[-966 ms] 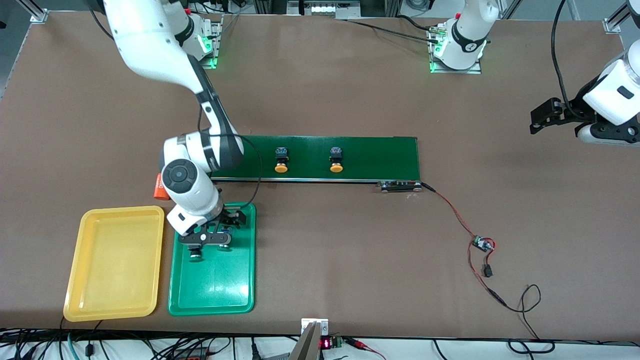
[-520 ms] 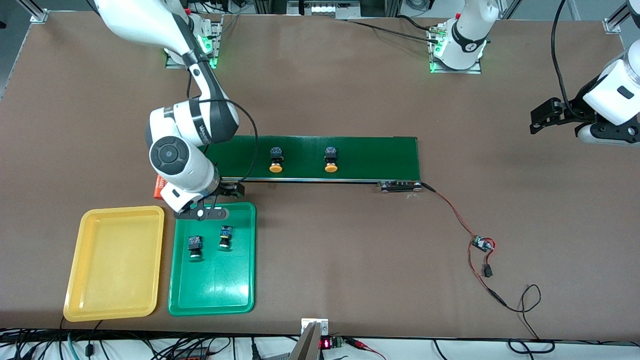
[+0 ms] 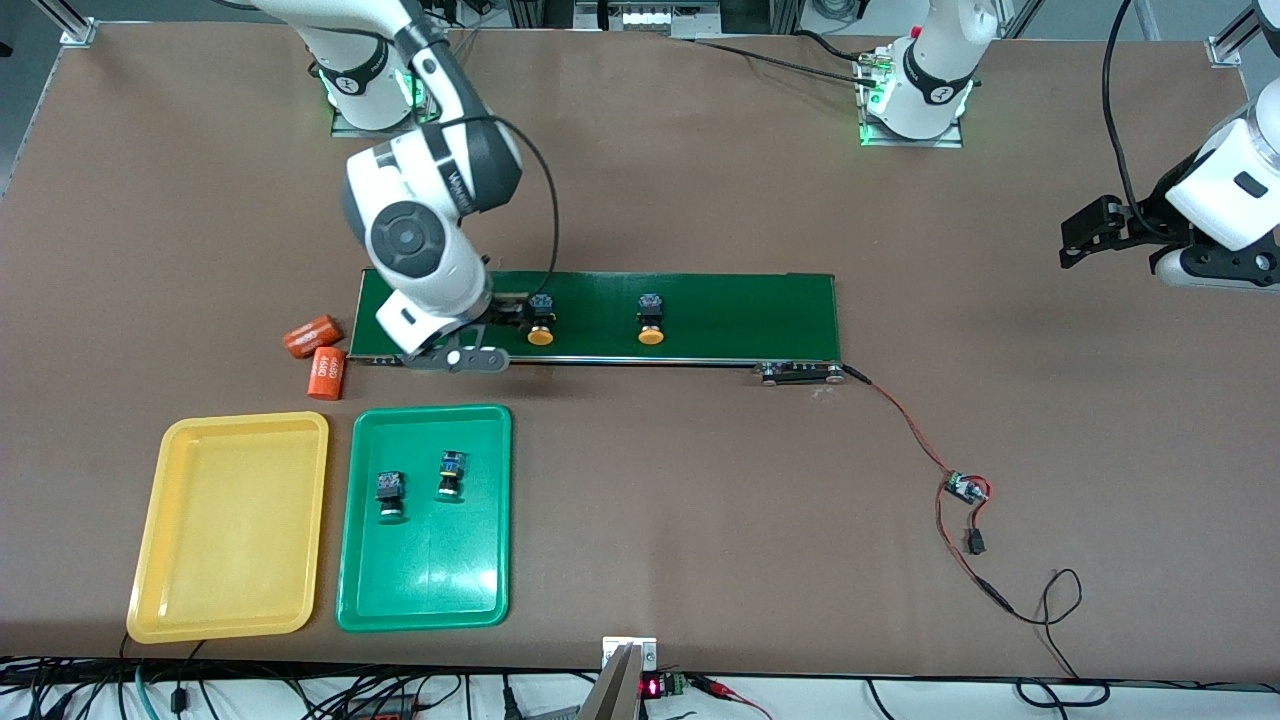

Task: Sort buttons by color to trays
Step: 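Grasp a yellow button at the belt end with the right gripper, then carry the yellow button to the yellow tray with the right gripper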

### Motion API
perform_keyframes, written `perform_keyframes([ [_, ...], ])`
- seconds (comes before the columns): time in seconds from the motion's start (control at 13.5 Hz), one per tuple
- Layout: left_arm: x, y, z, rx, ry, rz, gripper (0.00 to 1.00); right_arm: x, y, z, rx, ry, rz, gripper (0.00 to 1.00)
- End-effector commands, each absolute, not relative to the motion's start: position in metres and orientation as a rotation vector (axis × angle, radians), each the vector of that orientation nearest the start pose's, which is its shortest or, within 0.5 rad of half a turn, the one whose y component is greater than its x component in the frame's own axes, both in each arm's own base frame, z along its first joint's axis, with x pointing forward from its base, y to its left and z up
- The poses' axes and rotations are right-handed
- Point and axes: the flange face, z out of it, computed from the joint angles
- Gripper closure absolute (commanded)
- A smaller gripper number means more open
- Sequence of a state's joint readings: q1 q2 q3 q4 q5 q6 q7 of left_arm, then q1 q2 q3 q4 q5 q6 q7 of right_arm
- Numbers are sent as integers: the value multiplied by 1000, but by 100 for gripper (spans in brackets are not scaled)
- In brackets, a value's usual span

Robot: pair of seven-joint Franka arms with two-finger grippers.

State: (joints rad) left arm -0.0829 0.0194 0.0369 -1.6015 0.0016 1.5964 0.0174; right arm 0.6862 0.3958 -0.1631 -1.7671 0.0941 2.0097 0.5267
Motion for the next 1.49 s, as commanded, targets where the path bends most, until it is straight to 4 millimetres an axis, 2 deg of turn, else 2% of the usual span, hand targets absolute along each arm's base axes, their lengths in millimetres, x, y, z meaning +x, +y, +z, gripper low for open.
perform_keyframes([
  [0.0, 555, -25, 606, -3120, 133, 31, 0, 504, 331, 310, -3170, 129, 216, 0],
  [0.15, 555, -25, 606, -3120, 133, 33, 0, 493, 334, 296, -3169, 152, 218, 0],
  [0.37, 555, -25, 605, -3120, 133, 36, 0, 491, 340, 282, -3157, 162, 173, 0],
  [0.74, 555, -25, 605, -3120, 135, 36, 0, 496, 340, 239, -3164, 166, 147, 0],
  [0.89, 555, -24, 606, -3120, 133, 36, 0, 498, 337, 230, -3166, 159, 147, 0],
  [0.97, 555, -24, 606, -3120, 133, 38, 0, 501, 332, 230, -3166, 167, 150, 9],
  [1.04, 555, -24, 606, -3120, 133, 38, 0, 502, 330, 230, -3168, 176, 158, 26],
  [1.11, 555, -24, 606, -3120, 133, 38, 0, 503, 329, 231, -3167, 199, 163, 61],
  [1.26, 555, -24, 606, -3120, 133, 38, 0, 514, 316, 237, -3160, 233, 156, 72],
  [1.41, 554, -24, 606, -3120, 133, 38, 0, 523, 306, 248, -3147, 261, 132, 77],
])
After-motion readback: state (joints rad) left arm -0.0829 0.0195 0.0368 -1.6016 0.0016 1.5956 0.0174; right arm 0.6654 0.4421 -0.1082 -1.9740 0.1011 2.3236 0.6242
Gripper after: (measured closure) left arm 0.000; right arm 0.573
